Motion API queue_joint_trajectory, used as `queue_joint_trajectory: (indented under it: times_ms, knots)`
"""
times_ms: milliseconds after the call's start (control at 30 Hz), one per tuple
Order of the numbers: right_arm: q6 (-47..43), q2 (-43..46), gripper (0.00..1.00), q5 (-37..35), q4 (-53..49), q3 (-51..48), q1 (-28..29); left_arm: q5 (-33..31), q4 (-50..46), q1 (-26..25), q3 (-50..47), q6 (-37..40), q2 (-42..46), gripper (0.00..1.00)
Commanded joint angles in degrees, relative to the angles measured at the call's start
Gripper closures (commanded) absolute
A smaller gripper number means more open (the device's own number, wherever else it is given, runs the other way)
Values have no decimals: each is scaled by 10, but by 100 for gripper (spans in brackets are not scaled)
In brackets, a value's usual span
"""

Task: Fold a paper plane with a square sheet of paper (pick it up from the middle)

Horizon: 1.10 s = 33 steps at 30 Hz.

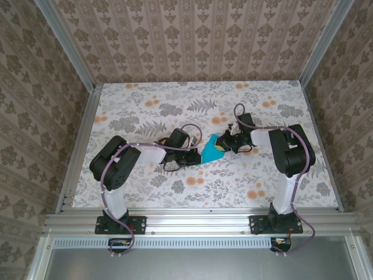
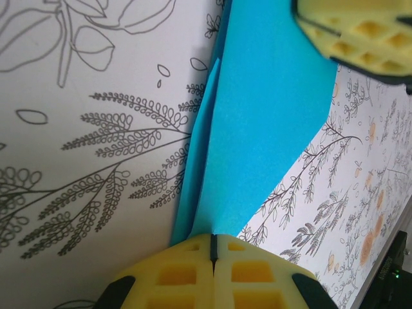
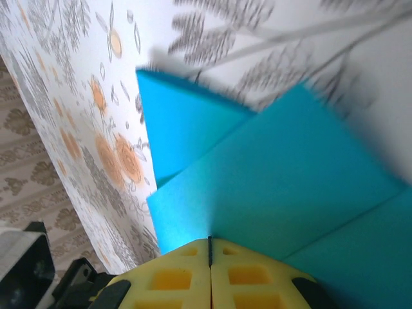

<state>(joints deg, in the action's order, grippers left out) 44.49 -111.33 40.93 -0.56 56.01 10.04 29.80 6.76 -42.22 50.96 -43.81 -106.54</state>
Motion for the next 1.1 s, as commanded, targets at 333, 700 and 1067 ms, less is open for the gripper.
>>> queue_joint_trajectory:
  times_ms: [333,700,1067]
  knots:
    - [-24,-12,88,-87,-10,55,-106,-33,-105,6,-15,10,-7,100]
    - [-22,138,61,-99,-32,-23,-80,-65,-144,4,80,32,78,72]
    - [89,177,37,-150,18,-113,58,-157,-161,6,92,7,75,53]
